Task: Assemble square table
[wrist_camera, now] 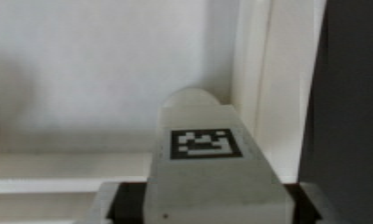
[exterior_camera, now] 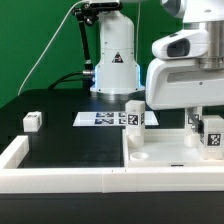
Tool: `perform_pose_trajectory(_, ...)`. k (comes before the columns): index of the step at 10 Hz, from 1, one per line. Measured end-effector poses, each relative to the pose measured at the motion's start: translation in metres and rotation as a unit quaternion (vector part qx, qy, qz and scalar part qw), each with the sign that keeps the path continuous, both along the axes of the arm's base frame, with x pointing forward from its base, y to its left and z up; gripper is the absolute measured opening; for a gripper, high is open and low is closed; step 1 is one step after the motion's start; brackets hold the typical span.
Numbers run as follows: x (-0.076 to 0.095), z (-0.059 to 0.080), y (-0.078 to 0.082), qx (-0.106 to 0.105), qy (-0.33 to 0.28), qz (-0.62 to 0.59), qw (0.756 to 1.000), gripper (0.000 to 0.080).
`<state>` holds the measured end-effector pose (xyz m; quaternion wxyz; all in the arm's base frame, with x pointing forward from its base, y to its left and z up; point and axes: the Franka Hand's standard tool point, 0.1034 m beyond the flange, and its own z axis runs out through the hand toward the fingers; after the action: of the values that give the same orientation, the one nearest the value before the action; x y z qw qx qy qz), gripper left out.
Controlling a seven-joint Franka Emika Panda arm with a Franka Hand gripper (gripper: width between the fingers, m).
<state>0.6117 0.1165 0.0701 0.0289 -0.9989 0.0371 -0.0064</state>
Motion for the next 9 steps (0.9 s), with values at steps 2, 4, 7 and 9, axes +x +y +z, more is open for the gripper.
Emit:
perform_pose_trajectory(2, 0.000, 0.000, 0.000, 0.001, 0.005, -0.110, 0.994, 0.0290)
perform_pose_trajectory(4, 0.002, 0.000, -0.010, -0.002, 0.006, -0.192, 0.981, 0.0291)
perform_pose_trajectory(7, 0.002, 0.000, -0.013, -0.007, 0.006, -0.226, 0.974, 0.0467)
perform_pose_trajectory(9, -0.001, 0.013, -0.011, -0.003, 0.002, -0.200, 0.980, 0.0606)
